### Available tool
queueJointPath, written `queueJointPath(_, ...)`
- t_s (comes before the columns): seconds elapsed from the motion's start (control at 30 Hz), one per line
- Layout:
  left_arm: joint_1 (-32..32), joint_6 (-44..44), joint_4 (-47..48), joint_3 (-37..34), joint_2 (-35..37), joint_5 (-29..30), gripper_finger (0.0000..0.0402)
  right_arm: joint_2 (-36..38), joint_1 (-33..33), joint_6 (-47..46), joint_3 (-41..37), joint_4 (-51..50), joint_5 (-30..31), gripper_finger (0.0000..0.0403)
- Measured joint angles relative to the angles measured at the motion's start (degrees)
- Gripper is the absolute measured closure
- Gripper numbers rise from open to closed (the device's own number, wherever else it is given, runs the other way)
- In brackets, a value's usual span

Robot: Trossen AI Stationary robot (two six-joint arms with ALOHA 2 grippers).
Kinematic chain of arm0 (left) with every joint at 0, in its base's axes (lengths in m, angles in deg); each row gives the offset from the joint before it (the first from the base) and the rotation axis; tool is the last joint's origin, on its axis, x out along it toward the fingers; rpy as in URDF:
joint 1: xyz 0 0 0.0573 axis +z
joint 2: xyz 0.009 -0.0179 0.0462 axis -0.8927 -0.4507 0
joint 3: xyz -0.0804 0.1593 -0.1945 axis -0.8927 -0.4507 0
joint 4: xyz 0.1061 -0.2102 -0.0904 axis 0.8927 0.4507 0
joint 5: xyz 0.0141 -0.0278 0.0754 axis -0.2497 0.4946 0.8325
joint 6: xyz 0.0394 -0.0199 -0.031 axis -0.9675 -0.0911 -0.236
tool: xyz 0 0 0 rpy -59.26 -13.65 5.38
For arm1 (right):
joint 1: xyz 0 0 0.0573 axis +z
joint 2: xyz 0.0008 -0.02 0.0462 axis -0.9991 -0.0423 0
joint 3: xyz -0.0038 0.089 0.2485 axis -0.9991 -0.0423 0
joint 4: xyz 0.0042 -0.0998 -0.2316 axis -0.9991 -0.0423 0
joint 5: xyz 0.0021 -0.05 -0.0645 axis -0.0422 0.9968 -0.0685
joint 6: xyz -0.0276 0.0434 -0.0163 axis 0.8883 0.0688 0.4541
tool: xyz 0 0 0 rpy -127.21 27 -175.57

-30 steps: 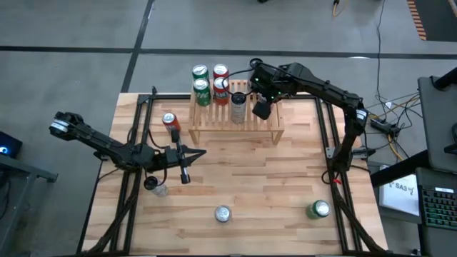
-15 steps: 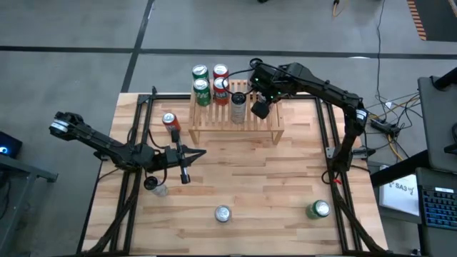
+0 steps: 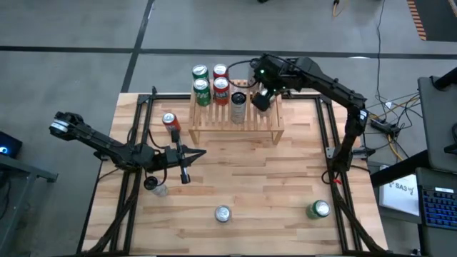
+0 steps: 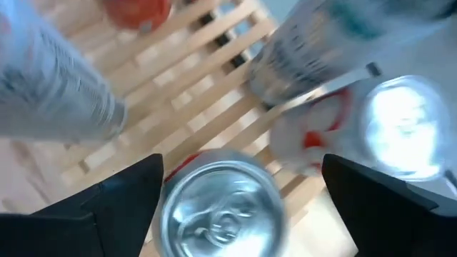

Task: Place canned beverage on shelf
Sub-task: Put the red silver soda can aligned with the other red silver soda can on the shelf

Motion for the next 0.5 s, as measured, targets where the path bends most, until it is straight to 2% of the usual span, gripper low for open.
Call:
queueJointPath(0.3, 0.0, 0.0, 0.0, 0.0, 0.0, 0.0, 0.0401, 0.4, 1.6, -0.7, 10.2, -0.4, 2.7, 0.0033)
queueJointPath(0.5, 0.0, 0.0, 0.0, 0.0, 0.0, 0.0, 0.0401, 1.6, 6.1, -0.3, 10.3, -0.1, 2.7, 0.0054)
